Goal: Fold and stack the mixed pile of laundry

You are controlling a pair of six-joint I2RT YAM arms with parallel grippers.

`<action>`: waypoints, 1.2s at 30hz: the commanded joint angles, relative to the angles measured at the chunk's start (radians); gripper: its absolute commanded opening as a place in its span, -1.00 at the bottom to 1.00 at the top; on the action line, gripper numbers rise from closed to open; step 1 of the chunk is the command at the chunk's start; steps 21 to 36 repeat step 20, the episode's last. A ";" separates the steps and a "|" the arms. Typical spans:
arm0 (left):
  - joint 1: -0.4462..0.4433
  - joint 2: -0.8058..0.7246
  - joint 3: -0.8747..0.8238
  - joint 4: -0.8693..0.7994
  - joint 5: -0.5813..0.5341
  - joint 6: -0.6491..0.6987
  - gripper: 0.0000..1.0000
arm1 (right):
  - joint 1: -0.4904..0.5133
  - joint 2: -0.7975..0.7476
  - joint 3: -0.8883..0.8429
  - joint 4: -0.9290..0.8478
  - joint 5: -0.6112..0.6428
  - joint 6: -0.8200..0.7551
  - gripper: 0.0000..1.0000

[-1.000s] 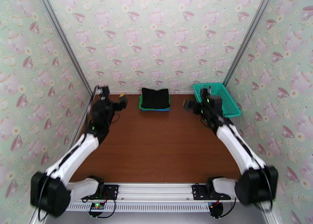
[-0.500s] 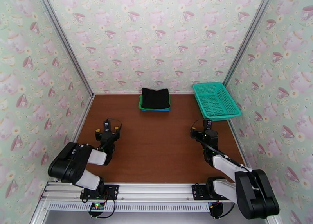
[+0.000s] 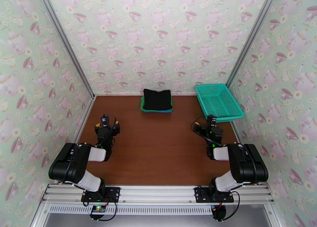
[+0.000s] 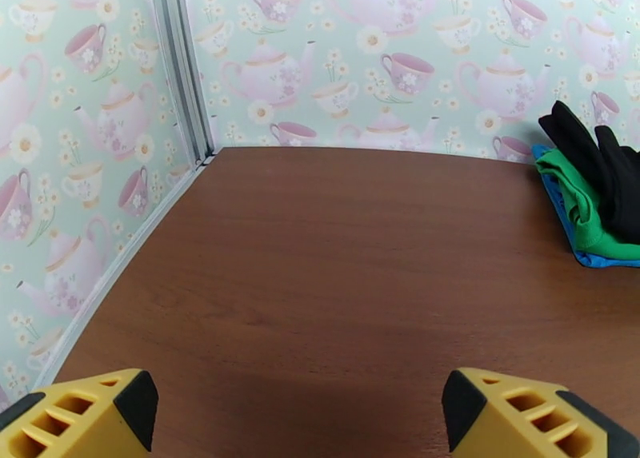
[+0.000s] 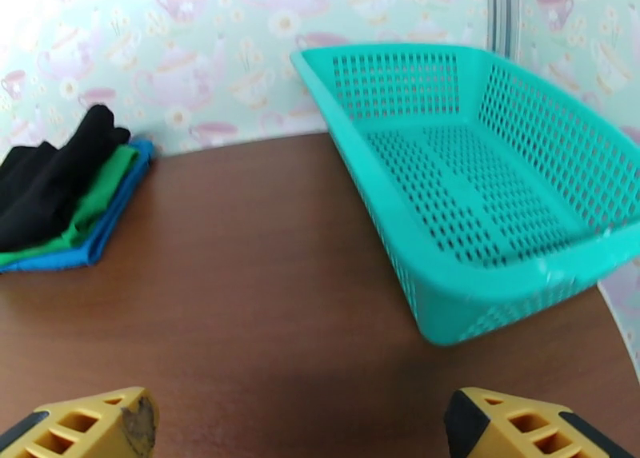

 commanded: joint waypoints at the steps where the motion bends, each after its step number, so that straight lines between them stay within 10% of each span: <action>1: -0.007 0.013 0.014 -0.001 0.003 -0.005 1.00 | 0.011 -0.003 0.016 0.031 0.022 -0.002 1.00; 36: 0.035 0.003 0.022 -0.036 0.095 -0.027 1.00 | 0.032 -0.007 0.047 -0.032 0.044 -0.028 1.00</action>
